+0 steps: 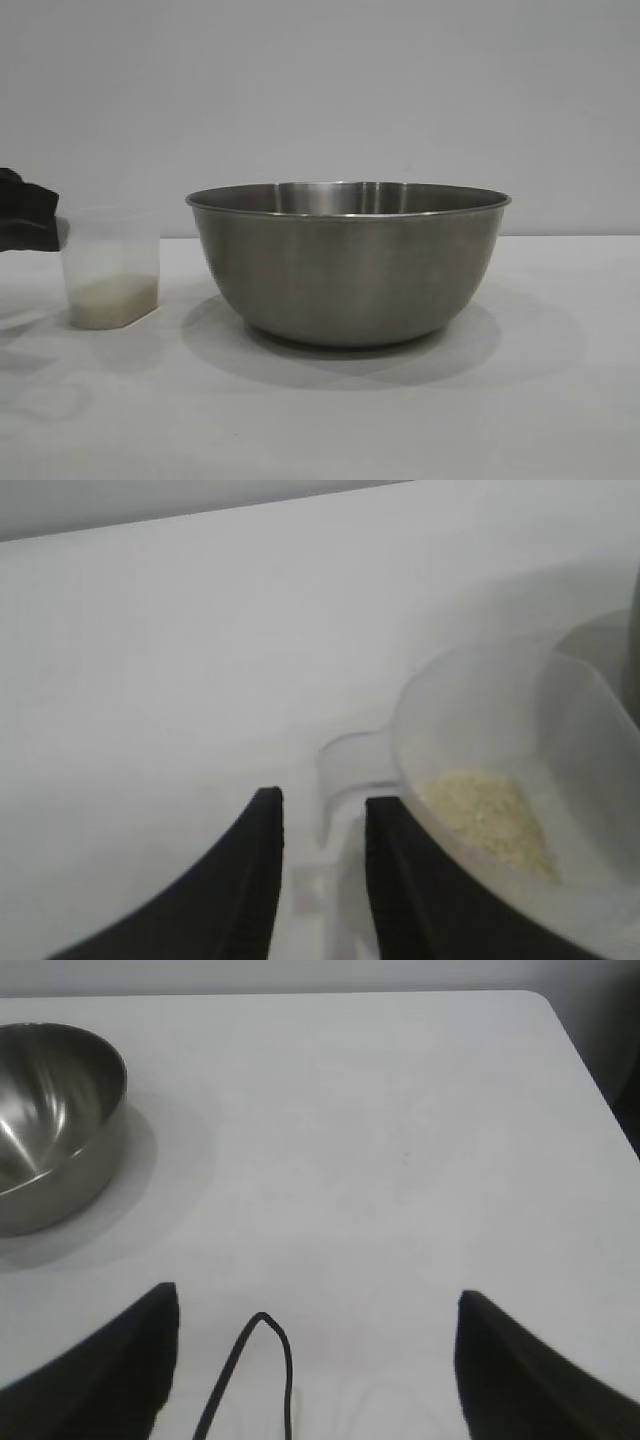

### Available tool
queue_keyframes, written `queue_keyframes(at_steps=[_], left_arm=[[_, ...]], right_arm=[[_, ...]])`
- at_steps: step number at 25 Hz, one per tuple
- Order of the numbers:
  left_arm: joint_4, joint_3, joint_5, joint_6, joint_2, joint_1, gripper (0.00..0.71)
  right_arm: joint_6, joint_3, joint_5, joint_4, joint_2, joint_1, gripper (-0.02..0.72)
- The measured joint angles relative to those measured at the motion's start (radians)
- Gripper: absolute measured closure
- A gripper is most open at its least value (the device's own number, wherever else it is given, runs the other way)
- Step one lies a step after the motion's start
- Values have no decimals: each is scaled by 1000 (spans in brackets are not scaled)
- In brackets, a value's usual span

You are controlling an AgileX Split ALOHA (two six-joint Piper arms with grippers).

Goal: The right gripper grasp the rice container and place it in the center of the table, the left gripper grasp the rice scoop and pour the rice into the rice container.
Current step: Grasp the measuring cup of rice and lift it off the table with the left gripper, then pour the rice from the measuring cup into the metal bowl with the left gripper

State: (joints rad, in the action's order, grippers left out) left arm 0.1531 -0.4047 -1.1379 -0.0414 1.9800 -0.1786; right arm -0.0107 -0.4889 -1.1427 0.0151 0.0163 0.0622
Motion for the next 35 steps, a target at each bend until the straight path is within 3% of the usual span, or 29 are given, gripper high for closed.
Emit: queue_keyframes(at_steps=[5,10,16,25,29,35], left_arm=[[40,-44,0,0,28,0,527],[86,-80,0,19,54,0,710],[102,-87,2,25,44,0,710],[38,-102,7,81,-113,0,710],[105,-157,7,91,-180,0,710],[312,-276,7,174,-206,0,710]], right_arm=[[0,0,0,0,0,0,194],[0,0,0,0,0,0,194],[0,0,0,0,0,0,194],[0,0,0,0,0,0,194],[0,0,0,0,0,0,194],[0,0,0,0,0,0,194]])
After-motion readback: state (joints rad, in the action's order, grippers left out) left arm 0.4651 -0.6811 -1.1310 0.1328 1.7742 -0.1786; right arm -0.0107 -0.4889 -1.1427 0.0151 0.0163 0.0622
